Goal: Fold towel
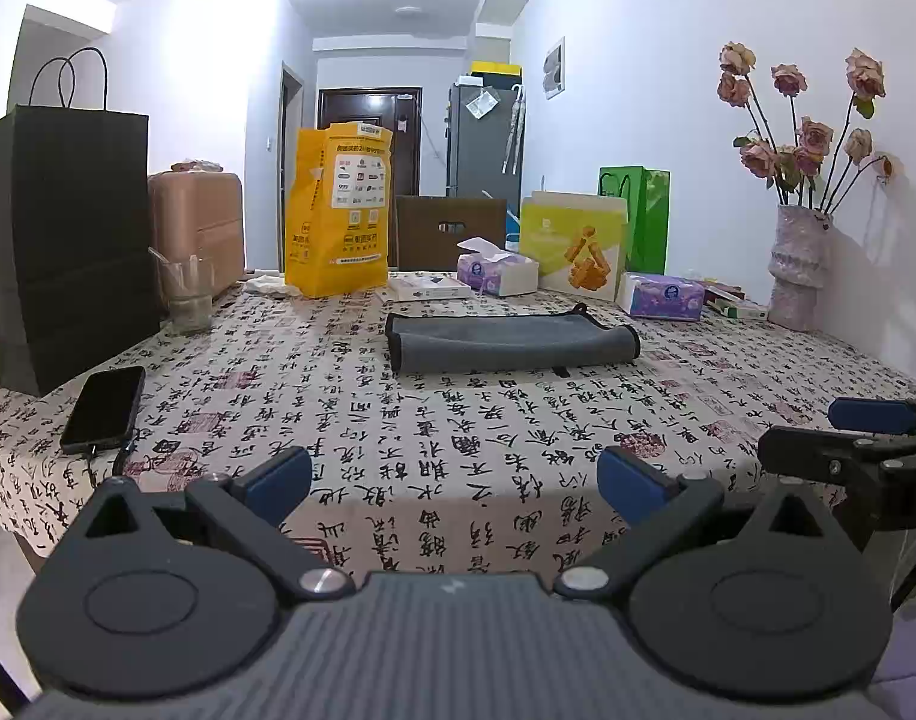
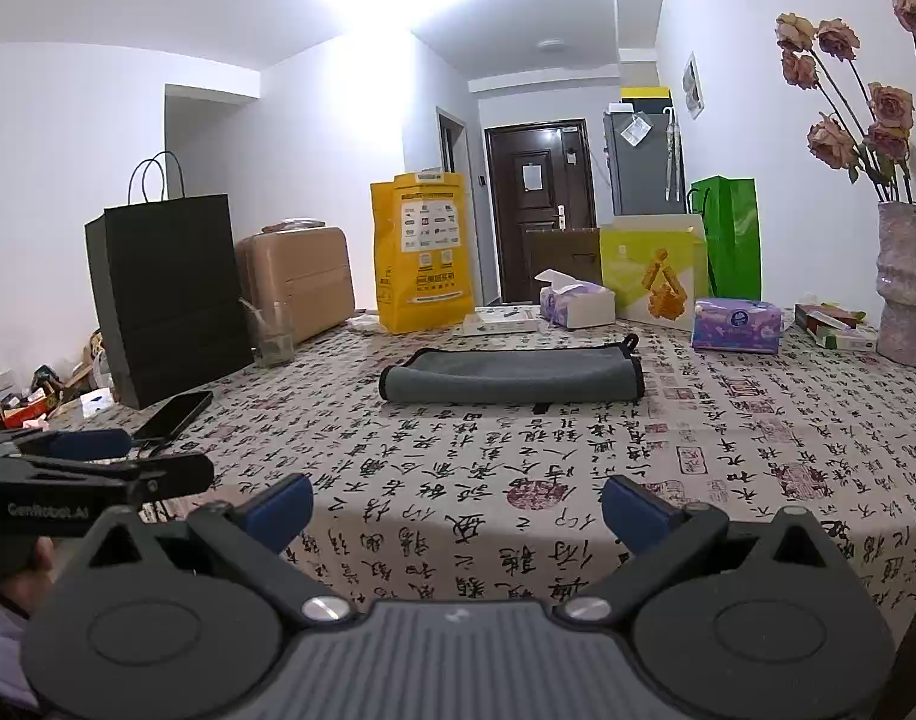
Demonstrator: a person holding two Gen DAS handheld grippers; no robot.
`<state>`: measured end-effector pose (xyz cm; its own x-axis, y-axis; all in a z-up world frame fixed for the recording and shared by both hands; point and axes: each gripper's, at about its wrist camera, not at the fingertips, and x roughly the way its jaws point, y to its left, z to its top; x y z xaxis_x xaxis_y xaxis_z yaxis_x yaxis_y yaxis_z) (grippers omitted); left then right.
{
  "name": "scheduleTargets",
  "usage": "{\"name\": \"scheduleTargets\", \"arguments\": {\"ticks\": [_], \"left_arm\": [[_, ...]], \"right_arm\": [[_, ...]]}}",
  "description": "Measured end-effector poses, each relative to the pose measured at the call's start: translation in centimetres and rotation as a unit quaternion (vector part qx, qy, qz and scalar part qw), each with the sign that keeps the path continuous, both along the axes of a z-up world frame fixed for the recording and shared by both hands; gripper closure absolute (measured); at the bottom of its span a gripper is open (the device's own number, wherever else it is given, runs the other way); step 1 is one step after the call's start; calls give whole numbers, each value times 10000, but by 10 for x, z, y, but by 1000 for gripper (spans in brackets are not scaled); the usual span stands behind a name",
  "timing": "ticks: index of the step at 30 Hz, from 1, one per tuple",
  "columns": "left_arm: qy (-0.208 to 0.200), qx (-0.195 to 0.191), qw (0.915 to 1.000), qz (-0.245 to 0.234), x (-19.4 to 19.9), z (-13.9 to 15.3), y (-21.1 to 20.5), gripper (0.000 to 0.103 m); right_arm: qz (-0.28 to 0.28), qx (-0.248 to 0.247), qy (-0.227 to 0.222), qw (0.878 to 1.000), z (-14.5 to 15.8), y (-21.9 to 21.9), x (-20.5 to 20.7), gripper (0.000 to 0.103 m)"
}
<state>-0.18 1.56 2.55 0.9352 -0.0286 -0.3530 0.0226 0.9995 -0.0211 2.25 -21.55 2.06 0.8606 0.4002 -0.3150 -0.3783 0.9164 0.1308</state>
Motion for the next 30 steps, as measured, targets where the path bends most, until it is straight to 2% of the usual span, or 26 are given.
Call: {"name": "scheduleTargets", "arguments": {"ticks": [30], "left_arm": [[-54,28,10000,-14,1,3,2,0]], "right_arm": [[6,-1,-6,10000,1,0,0,0]]}}
